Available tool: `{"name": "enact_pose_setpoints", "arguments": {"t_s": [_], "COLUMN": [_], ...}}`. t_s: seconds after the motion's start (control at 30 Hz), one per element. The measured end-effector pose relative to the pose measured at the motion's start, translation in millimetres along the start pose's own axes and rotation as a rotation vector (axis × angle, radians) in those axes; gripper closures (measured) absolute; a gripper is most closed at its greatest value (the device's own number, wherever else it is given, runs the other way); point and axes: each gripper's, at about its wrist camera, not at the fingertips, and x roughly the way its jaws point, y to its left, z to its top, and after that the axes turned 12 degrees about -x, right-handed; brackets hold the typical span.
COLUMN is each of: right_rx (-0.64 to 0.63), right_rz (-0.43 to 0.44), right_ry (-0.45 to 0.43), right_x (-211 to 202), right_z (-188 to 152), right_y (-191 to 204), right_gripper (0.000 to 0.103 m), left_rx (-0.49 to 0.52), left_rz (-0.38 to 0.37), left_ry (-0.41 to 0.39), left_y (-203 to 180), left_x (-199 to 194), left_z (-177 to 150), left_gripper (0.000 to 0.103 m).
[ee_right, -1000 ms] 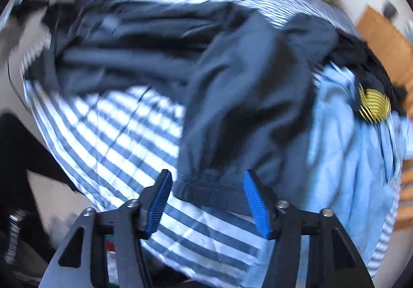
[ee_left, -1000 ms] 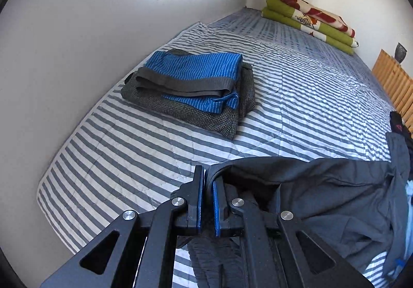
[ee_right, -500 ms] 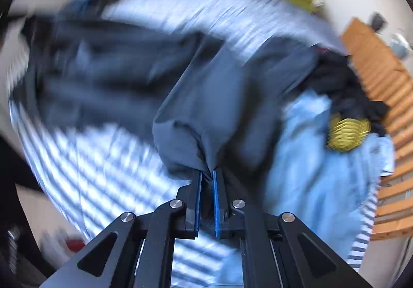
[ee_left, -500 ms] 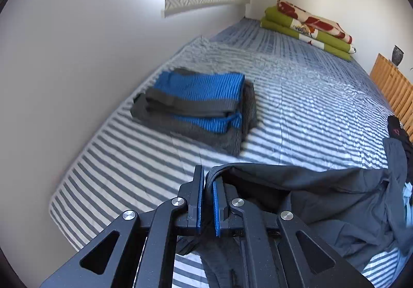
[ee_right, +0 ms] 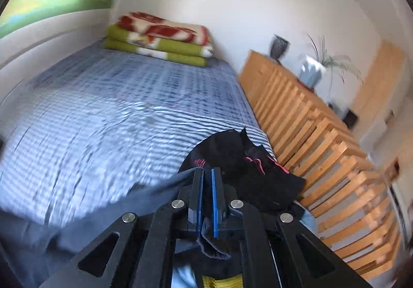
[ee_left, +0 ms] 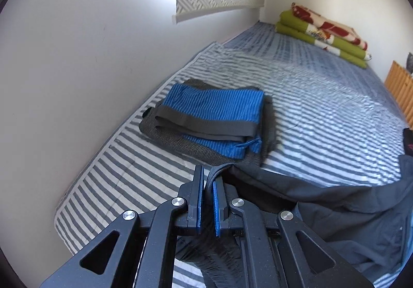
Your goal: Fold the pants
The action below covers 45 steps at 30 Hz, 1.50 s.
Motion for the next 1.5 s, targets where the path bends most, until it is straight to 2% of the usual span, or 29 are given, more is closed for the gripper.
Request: {"name": "enact_pose_setpoints", "arguments": {"t_s": [0.07, 0.13, 0.2, 0.27, 0.3, 0.37, 0.43, 0.5, 0.57, 0.63, 0.7, 0.77, 0.83, 0.9, 0.93, 1.0, 1.07, 1.17, 1.33, 1.37, 1.5], "right_rx": [-0.009, -0.058, -0.055, -0.041, -0.022, 0.018, 0.055, 0.071, 0.07, 0.059, 0.041, 0.026, 0.007, -0.023, -0.02, 0.007, 0.036, 0.065, 0.154, 0.155, 0.134], "right_rz": [-0.034, 0.001, 0.077, 0.155, 0.208, 0.335, 0.406, 0.433, 0.436, 0.438, 0.413, 0.369, 0.323, 0.261, 0.255, 0.268, 0.274, 0.241, 0.243, 0.237, 0.186], "right_ry": [0.02, 0.092, 0.125, 0.134, 0.153, 0.246, 0.326, 0.389, 0.423, 0.436, 0.434, 0.438, 0.432, 0.436, 0.436, 0.428, 0.4, 0.34, 0.228, 0.213, 0.148], "right_x": [28.7, 53.0, 56.1, 52.2, 52.6, 63.0, 76.5, 89.8, 99.2, 105.4, 108.9, 109.0, 105.7, 101.6, 98.7, 92.1, 80.7, 56.9, -2.7, -4.6, -57.0], "right_z": [10.6, 9.6, -11.7, -40.6, -57.8, -96.1, -128.1, -150.5, -163.3, -167.2, -167.9, -168.1, -167.1, -167.8, -168.6, -168.4, -166.9, -163.3, -168.8, -166.1, -185.2], "right_y": [8.6, 18.3, 23.4, 23.9, 24.1, 28.6, 37.7, 51.1, 66.1, 78.3, 89.2, 95.9, 98.8, 99.3, 96.1, 86.6, 75.1, 58.0, 17.0, 10.2, -5.2], "right_gripper": [0.096, 0.09, 0.065, 0.056, 0.055, 0.055, 0.055, 0.055, 0.054, 0.046, 0.042, 0.041, 0.05, 0.076, 0.081, 0.097, 0.101, 0.101, 0.101, 0.101, 0.101], "left_rx": [-0.005, 0.012, 0.037, 0.06, 0.063, 0.064, 0.073, 0.093, 0.106, 0.143, 0.18, 0.212, 0.246, 0.272, 0.284, 0.306, 0.321, 0.343, 0.415, 0.439, 0.53], "left_rz": [0.022, 0.03, 0.033, 0.046, 0.043, 0.033, 0.041, 0.076, 0.043, 0.031, 0.014, -0.016, -0.05, -0.076, -0.084, -0.095, -0.103, -0.13, -0.189, -0.191, -0.193], "left_ry": [0.012, 0.031, 0.051, 0.053, 0.055, 0.071, 0.091, 0.084, 0.069, 0.029, -0.009, -0.04, -0.052, -0.048, -0.048, -0.051, -0.059, -0.043, 0.075, 0.089, 0.123], "left_y": [0.4, 0.0, -1.9, -4.4, -5.3, -6.5, -8.5, -13.8, -21.0, -33.6, -47.7, -61.3, -73.6, -81.6, -86.2, -94.5, -100.4, -109.9, -129.4, -134.9, -158.7], "left_x": [10.7, 19.3, 25.7, 28.6, 28.8, 29.5, 30.2, 20.9, -3.7, -35.8, -67.6, -96.3, -117.6, -130.8, -136.3, -143.7, -149.8, -156.5, -150.8, -149.9, -145.2], "left_z": [-3.5, -8.3, -12.1, -15.3, -16.6, -17.6, -20.5, -25.1, -33.4, -44.3, -56.1, -68.3, -79.5, -87.3, -91.1, -96.8, -102.1, -111.1, -134.0, -140.5, -170.2], "left_gripper": [0.097, 0.097, 0.096, 0.095, 0.094, 0.093, 0.088, 0.074, 0.071, 0.068, 0.057, 0.052, 0.05, 0.05, 0.05, 0.05, 0.05, 0.048, 0.046, 0.046, 0.046]}}
